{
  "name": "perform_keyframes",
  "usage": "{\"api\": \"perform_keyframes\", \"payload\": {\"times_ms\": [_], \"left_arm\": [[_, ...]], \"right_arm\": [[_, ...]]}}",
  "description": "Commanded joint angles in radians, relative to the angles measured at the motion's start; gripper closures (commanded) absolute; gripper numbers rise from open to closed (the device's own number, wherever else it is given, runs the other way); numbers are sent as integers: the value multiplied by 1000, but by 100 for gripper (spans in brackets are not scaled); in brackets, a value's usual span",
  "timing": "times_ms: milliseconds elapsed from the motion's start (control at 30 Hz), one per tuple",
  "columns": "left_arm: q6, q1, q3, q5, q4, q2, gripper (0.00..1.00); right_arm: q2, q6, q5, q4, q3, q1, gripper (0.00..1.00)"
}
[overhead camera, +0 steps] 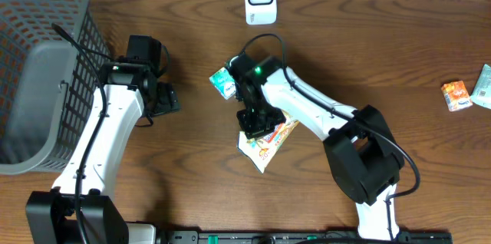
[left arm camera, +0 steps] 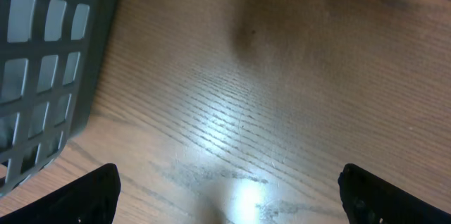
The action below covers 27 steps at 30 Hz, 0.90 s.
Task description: Scan the item barcode
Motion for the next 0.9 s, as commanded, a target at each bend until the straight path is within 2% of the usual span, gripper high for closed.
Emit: {"api": "perform_keyframes", "payload": {"times_ms": [0,167,400,733,867], "left_arm": [[-13,3,-4,-20,-4,0,2],[-13,3,-4,-20,-3,0,2],[-13,3,-4,-20,-4,0,2],[-13,3,-4,-20,-4,0,2],[-13,3,-4,-20,-4,0,2]], "right_arm": [[-9,-62,32,-108,160,-30,99],[-9,32,316,-209,246,-77,99],[-7,47,306,-178,187,-103,99],[-7,69,306,273,-182,-103,99],[-7,100,440,287,-197,-152,99]]}}
